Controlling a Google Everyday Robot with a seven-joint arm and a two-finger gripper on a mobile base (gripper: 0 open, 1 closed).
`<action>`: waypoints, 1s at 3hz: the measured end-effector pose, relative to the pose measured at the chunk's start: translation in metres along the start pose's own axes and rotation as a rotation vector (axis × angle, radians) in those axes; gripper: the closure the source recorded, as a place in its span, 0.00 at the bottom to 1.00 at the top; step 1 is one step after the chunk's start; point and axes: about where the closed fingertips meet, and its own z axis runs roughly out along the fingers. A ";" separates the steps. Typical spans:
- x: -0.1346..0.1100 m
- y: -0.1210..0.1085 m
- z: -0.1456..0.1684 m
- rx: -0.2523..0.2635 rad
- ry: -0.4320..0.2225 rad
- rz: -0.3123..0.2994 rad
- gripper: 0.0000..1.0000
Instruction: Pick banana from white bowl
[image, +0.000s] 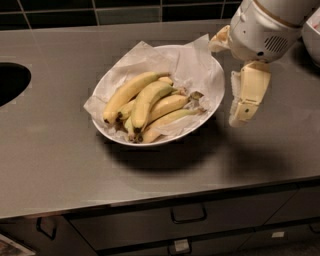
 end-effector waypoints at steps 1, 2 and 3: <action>0.000 0.000 0.000 0.000 0.000 0.000 0.00; -0.010 -0.006 0.004 0.001 -0.017 -0.043 0.00; -0.036 -0.014 0.016 -0.053 -0.044 -0.165 0.00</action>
Offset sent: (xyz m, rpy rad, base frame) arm 0.0066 0.0184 -0.0013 0.0070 0.0016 0.1018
